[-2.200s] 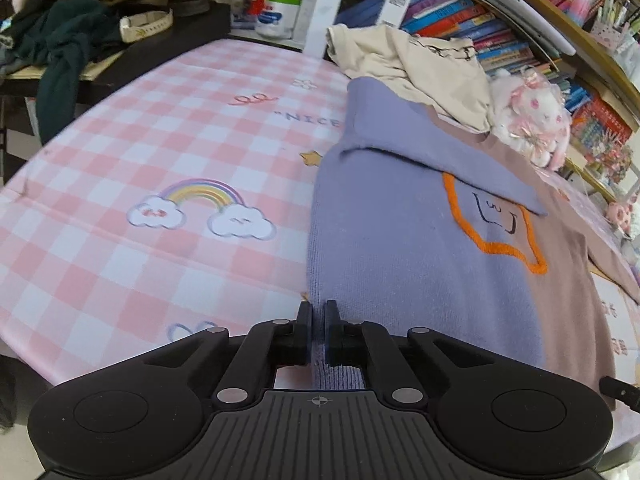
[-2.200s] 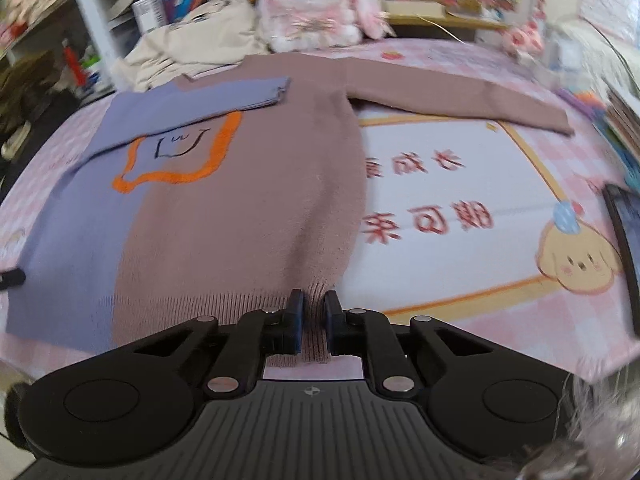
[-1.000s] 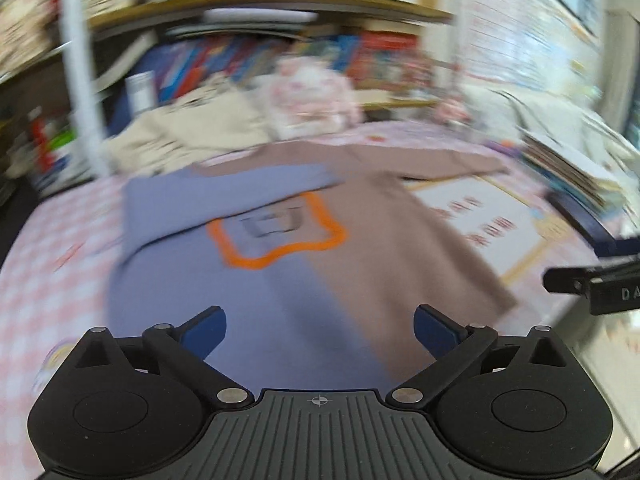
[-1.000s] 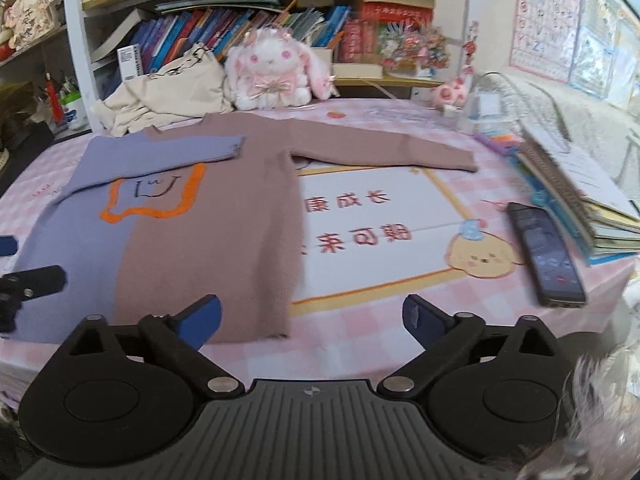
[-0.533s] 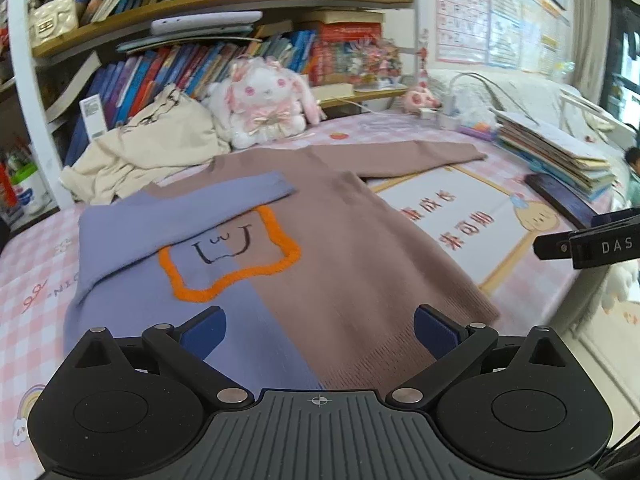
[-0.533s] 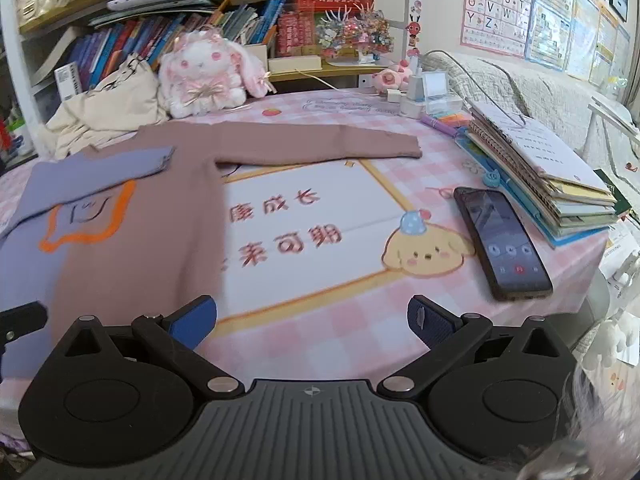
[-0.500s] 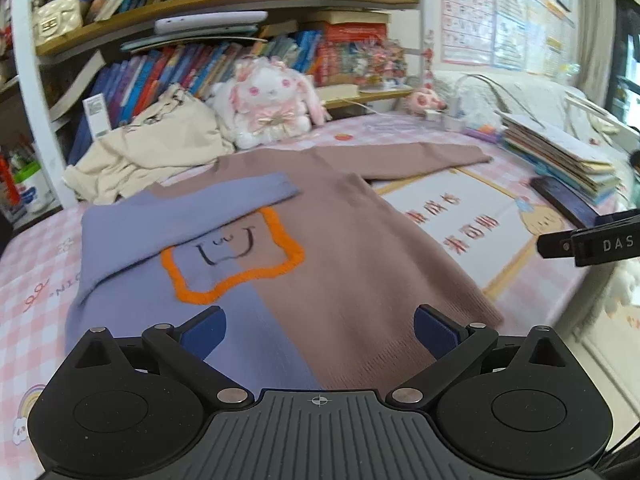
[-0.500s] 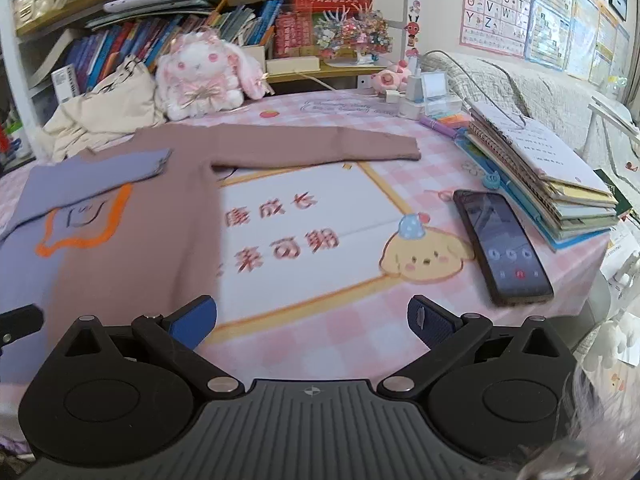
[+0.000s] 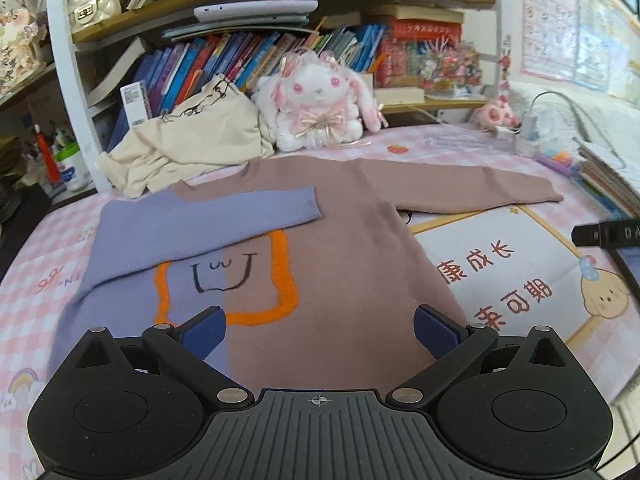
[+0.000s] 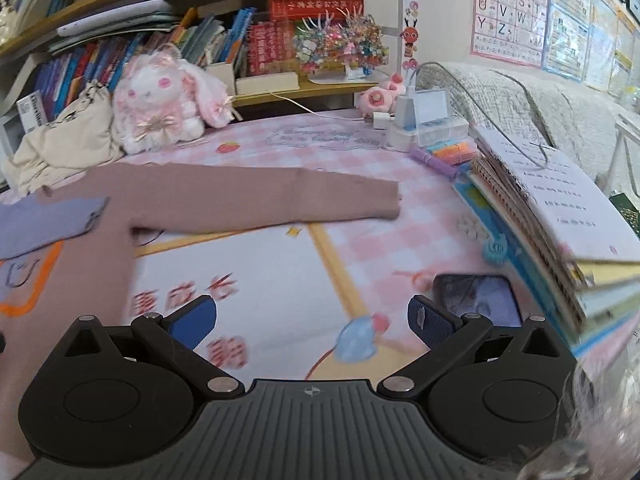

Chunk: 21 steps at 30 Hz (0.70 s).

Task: Fold clothes
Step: 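Grasp the mauve sleeve cuff with the right gripper and lift it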

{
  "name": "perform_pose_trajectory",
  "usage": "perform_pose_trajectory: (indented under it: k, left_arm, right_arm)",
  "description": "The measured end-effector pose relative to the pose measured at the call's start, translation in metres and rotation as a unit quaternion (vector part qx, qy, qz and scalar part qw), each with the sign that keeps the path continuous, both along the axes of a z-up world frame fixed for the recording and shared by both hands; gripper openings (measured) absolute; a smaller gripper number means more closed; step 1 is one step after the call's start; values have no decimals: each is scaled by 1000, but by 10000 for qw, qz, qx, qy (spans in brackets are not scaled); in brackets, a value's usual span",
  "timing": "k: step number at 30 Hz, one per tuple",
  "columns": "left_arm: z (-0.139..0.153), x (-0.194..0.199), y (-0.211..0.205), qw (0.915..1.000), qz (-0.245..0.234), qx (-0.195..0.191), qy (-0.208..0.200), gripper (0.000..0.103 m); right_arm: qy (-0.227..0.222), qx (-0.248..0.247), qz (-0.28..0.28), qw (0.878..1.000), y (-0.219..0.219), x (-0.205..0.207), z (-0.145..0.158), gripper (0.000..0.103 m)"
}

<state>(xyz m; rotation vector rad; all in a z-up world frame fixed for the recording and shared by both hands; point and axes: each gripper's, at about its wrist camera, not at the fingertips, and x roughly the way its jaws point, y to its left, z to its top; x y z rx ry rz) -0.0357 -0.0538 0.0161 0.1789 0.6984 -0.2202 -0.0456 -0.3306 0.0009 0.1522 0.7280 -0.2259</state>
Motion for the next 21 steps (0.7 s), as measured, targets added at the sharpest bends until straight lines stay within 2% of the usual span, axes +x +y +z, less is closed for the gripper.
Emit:
perform_pose_trajectory:
  k: [4, 8, 10, 12, 13, 15, 18, 21]
  left_arm:
    - [-3, -8, -16, 9997, 235, 9, 71, 101]
    - [-8, -13, -21, 9974, 606, 67, 372, 101]
    - [-8, -16, -18, 9950, 870, 33, 493, 101]
    - [-6, -20, -13, 9918, 1151, -46, 557, 101]
    - [-3, -22, -10, 9907, 1252, -124, 512, 101]
    - [2, -27, -6, 9889, 1405, -250, 406, 101]
    - [11, -34, -4, 9867, 1572, -334, 240, 101]
    - [16, -36, -5, 9848, 1719, -189, 189, 101]
  right_arm:
    - [150, 490, 103, 9986, -37, 24, -9, 103]
    - [116, 1016, 73, 9947, -71, 50, -15, 99]
    - [110, 1093, 68, 9939, -82, 64, -18, 88]
    - [120, 1163, 49, 9931, -94, 78, -21, 72]
    - [141, 1234, 14, 9923, -100, 84, -23, 68]
    - [185, 1465, -78, 9890, -114, 95, -29, 51]
    - [240, 1816, -222, 9828, -131, 107, -36, 40]
    - [138, 1974, -276, 9798, -139, 114, -40, 36]
